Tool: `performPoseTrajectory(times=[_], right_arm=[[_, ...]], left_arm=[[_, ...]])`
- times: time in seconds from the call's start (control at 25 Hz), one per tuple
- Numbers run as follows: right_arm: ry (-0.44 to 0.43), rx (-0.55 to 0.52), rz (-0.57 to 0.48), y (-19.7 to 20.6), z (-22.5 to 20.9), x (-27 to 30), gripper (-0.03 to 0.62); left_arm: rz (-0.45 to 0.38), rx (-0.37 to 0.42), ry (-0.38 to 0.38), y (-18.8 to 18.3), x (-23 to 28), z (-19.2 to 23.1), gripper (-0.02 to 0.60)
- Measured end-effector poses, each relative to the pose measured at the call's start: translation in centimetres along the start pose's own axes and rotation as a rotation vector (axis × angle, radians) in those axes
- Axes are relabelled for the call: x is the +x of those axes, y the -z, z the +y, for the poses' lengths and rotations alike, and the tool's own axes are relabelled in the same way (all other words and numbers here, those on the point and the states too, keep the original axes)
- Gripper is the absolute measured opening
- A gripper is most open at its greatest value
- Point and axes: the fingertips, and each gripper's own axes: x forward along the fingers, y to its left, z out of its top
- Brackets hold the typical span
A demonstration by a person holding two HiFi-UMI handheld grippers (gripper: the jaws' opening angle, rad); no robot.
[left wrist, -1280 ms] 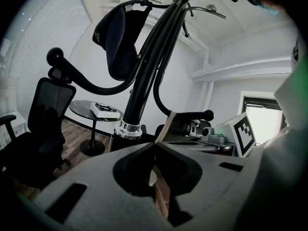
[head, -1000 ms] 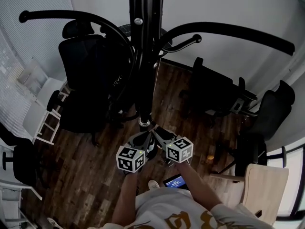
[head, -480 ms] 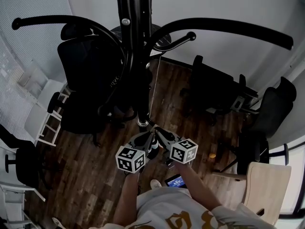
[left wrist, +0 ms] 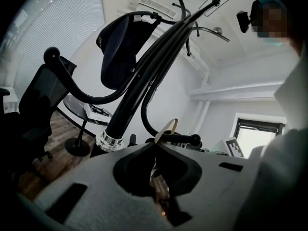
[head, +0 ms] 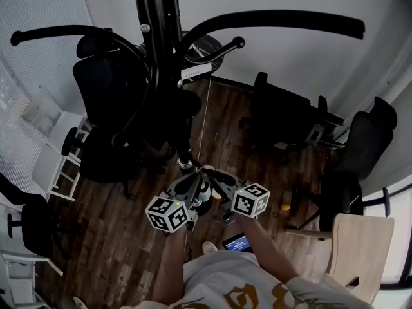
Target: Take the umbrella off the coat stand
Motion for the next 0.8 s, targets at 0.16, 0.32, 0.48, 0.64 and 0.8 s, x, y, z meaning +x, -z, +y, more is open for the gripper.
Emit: performPoseTrajectory(times=[0.16, 0.32, 0.48, 0.64, 0.8], right_arm=[[-0.005, 0.007, -0.016, -0.6, 0.3, -0.8, 0.012], [-0.027, 0.018, -0.038, -1.2, 0.6, -1.2, 0.012], [-0.023, 0.016, -0.043, -1.3, 0.7, -1.9, 0.012], [-0.020, 0.017, -0.051, -1.6, 0.6, -2.6, 0.012], [-0.019, 0.012, -0.052, -1.5, 0.9, -3.3, 0.012]], left_arm=[[-0.007, -0.002, 0.012, -0.2, 0.1, -1.0, 0.023], [-0.013, -0.010, 0.027, -0.5, 0.2, -1.7, 0.023], [-0.006, -0.006, 0.033, -0.4, 0.2, -2.4, 0.023], [-0.003, -0.004, 0.045, -0.2, 0.4, -3.2, 0.023], [-0.004, -0.004, 0.047, 0.0, 0.3, -3.9, 0.023]])
